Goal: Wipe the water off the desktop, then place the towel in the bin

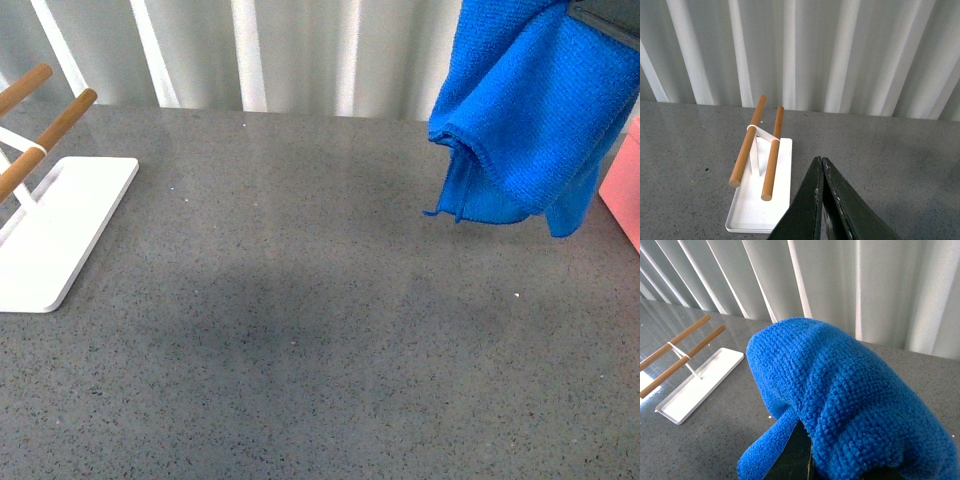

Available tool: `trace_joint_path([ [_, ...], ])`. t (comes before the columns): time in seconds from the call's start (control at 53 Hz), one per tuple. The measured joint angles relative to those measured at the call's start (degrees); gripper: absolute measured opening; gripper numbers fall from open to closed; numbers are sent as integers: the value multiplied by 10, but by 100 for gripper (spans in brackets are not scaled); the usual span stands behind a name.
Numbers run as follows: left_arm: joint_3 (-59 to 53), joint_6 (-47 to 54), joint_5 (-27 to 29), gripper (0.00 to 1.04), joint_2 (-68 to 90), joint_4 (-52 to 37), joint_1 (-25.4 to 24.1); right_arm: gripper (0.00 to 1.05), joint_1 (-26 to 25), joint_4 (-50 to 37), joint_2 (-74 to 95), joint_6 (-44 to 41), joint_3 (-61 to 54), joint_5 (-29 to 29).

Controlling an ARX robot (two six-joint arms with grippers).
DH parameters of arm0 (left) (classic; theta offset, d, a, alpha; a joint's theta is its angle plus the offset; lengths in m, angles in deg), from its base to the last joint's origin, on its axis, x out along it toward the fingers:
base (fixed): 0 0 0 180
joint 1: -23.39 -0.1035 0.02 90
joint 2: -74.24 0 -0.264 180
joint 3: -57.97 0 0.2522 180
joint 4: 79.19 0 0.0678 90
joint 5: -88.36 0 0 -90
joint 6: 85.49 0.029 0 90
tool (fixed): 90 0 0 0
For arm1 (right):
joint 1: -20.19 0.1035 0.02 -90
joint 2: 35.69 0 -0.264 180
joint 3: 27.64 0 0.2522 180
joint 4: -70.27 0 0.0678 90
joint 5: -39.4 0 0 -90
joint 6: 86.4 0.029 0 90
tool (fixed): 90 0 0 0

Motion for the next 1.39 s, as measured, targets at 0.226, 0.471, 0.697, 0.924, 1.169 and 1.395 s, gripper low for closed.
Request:
trace_joint_path([
  [0.226, -13, 0, 0, 3, -42, 13, 0, 4, 3, 0, 0, -2, 0, -4],
  [0.471, -13, 0, 0, 3, -98, 69, 0, 4, -3, 7, 0, -4, 0, -2],
  [0.697, -13, 0, 0, 3, -155, 129, 0, 4, -5, 7, -3, -4, 0, 0],
  [0.924, -13, 1, 0, 3, -230, 205, 0, 4, -4, 9, -5, -4, 0, 0],
  [1.169, -13, 0, 0, 33, -230, 205, 0, 4, 17, 98, 87, -63, 23, -81],
  [1.395, -13, 0, 0, 74, -230, 205, 0, 4, 38, 94, 243, -115, 36, -115],
])
